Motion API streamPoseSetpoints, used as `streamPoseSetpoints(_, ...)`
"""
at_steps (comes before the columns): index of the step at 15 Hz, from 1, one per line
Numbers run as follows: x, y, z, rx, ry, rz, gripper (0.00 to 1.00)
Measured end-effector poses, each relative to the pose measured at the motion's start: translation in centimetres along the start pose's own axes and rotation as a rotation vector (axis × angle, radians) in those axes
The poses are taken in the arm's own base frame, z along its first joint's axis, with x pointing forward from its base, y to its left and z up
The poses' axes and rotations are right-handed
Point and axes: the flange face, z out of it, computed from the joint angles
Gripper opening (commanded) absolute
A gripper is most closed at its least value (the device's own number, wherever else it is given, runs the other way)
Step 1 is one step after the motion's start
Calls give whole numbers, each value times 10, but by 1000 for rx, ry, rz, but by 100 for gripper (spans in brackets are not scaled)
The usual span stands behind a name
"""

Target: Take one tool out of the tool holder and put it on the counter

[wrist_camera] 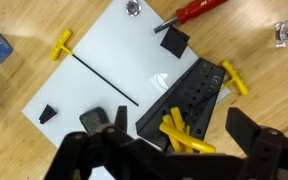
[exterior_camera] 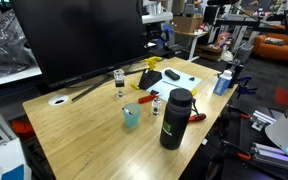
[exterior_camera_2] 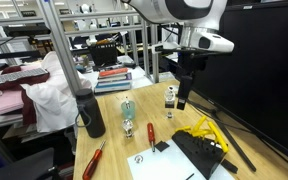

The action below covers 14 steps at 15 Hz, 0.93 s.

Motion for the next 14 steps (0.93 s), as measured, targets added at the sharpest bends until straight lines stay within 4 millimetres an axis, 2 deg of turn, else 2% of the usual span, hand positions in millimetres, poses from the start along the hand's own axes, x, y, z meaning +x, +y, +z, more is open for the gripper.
streamPoseSetpoints(4,0,-2,1,-1,0,-1,100)
streamPoseSetpoints(8,-3,1,15,-31,-77,-73,100)
streamPoseSetpoints(14,15,9,36,-21,-201,-233,100)
